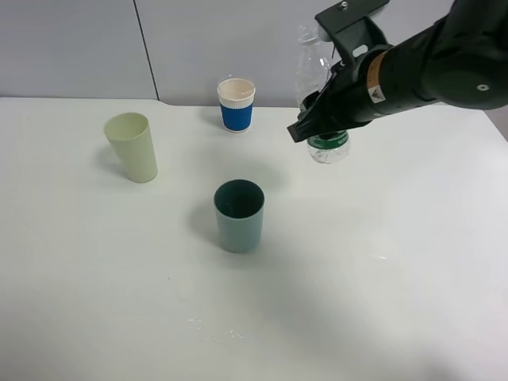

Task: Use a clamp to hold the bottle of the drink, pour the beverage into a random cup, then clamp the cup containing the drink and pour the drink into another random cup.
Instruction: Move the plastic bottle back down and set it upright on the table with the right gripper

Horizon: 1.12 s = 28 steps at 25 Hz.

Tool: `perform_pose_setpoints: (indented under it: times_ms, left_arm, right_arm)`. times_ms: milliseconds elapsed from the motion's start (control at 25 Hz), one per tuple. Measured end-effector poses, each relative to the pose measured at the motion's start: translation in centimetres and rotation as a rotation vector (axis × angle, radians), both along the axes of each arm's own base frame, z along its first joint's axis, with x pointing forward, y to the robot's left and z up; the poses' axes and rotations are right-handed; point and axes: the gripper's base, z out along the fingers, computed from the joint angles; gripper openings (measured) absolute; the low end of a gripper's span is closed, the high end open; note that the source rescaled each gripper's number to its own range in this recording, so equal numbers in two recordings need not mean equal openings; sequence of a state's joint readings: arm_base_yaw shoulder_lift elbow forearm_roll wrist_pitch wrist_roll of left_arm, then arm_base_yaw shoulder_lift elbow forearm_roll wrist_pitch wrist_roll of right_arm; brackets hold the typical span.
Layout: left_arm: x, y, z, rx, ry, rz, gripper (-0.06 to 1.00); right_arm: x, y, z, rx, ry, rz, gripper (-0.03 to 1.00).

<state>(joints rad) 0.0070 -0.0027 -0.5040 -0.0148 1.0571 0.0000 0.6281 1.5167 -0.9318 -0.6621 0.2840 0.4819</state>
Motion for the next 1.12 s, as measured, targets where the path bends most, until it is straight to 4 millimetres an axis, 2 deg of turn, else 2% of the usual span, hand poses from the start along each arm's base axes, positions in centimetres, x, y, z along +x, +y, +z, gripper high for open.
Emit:
perform_pose_setpoints:
  times_ms: [200, 480, 560, 680, 920, 1120]
  left_arm:
    - [0.0, 0.0, 0.0, 0.0, 0.0, 0.0, 1.0]
    - [0.0, 0.0, 0.0, 0.005, 0.0, -0.002, 1.0]
    - [0.0, 0.0, 0.0, 0.0, 0.0, 0.0, 1.0]
    - [0.0, 0.0, 0.0, 0.005, 0.0, -0.002, 1.0]
    - [0.0, 0.0, 0.0, 0.0, 0.0, 0.0, 1.0]
    - [0.0, 0.0, 0.0, 0.005, 0.0, -0.002, 1.0]
  right_arm:
    - [-0.8, -3.5, 0.3, 0.074, -0.016, -0.056, 0.01]
    - [-1.9, -6.9, -2.8, 0.152, -0.074, -0.05, 0.01]
    - [-2.4, -7.2, -3.6, 0.132, -0.156, 0.016, 0.01]
    - [-2.4, -7.2, -3.4, 0.115, -0.229, 0.041, 0.01]
    - [-0.9, -7.6, -3.1, 0.175, -0.369, -0.065, 0.01]
    - [0.4, -7.4, -5.0, 0.172, -0.405, -0.095, 0.01]
